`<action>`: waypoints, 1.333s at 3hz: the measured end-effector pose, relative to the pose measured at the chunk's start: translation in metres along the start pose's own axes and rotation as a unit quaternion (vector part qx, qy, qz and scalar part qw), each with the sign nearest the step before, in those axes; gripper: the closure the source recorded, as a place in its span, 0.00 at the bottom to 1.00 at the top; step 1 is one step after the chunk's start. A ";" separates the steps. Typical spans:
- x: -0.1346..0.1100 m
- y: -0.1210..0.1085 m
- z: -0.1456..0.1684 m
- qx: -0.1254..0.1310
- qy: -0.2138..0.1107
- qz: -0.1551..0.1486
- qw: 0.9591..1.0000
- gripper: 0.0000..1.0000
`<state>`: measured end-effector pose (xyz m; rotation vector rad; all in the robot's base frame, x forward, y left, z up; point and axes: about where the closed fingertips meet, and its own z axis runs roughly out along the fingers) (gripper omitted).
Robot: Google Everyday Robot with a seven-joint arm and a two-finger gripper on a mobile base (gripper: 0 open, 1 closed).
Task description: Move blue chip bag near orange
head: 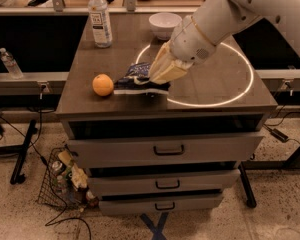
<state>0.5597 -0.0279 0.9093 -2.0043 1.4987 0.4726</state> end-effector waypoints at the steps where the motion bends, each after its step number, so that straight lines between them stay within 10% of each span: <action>1: -0.003 0.010 0.020 -0.019 0.004 -0.013 1.000 0.85; 4: -0.003 0.008 0.042 -0.036 0.014 -0.020 0.999 0.18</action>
Offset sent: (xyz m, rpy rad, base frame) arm -0.0131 0.0311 -0.0311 -0.0445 0.0252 0.0874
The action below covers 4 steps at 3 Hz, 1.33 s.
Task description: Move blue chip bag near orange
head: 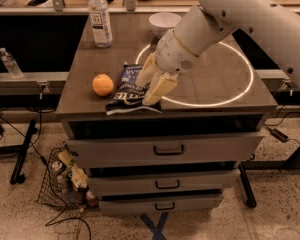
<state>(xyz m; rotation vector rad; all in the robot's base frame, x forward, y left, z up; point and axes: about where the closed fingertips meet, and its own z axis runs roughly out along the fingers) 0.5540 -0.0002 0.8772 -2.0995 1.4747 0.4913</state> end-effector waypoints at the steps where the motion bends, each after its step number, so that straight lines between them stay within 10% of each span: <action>1: 0.007 -0.014 -0.013 0.018 0.002 0.010 1.000 0.00; 2: 0.018 -0.046 -0.050 0.066 -0.003 0.033 0.997 0.00; 3: 0.034 -0.085 -0.128 0.163 -0.013 0.085 0.983 0.00; 4: 0.029 -0.087 -0.130 0.165 -0.016 0.076 0.983 0.00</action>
Offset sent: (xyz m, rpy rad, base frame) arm 0.0944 -0.0683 0.0844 0.1056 -0.1174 -0.2557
